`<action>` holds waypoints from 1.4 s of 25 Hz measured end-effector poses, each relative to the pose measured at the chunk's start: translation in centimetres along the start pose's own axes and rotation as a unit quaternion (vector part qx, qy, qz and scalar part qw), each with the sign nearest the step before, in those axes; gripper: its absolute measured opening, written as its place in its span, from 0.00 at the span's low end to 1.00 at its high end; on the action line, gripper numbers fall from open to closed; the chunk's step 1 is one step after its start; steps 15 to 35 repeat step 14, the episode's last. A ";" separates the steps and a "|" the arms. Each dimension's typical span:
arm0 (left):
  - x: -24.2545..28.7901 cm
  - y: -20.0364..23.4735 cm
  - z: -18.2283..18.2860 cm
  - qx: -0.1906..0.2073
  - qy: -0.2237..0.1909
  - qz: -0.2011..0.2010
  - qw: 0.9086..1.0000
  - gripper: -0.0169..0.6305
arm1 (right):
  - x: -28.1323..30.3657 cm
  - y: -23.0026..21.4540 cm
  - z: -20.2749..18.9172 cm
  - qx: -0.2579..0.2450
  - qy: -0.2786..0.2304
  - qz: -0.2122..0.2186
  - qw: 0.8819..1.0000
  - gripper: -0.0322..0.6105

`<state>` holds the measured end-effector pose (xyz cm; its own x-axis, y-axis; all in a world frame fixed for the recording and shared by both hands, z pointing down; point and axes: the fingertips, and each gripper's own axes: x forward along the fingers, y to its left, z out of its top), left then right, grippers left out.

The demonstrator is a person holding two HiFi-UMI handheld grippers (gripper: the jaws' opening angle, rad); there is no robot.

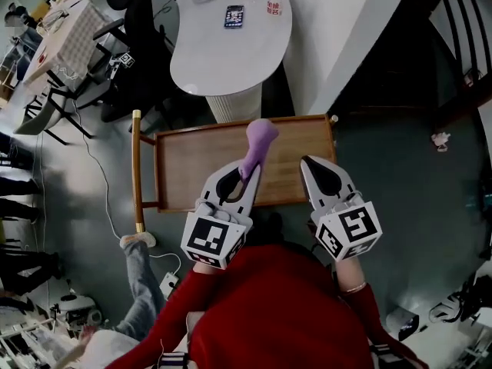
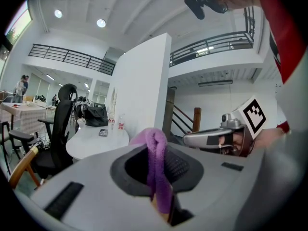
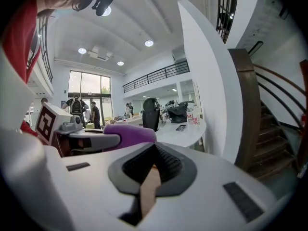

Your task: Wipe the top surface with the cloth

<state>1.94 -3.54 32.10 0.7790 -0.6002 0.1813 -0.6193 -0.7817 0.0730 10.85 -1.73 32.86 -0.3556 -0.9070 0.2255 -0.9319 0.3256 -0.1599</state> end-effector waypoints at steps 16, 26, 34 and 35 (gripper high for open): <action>-0.1 0.3 -0.5 -0.008 0.005 0.006 1.000 0.10 | 0.0 0.0 -0.1 -0.010 0.002 -0.009 1.000 0.06; -0.1 0.3 -0.5 -0.008 0.005 0.006 1.000 0.10 | 0.0 0.0 -0.1 -0.010 0.002 -0.009 1.000 0.06; -0.1 0.3 -0.5 -0.008 0.005 0.006 1.000 0.10 | 0.0 0.0 -0.1 -0.010 0.002 -0.009 1.000 0.06; -0.1 0.3 -0.5 -0.008 0.005 0.006 1.000 0.10 | 0.0 0.0 -0.1 -0.010 0.002 -0.009 1.000 0.06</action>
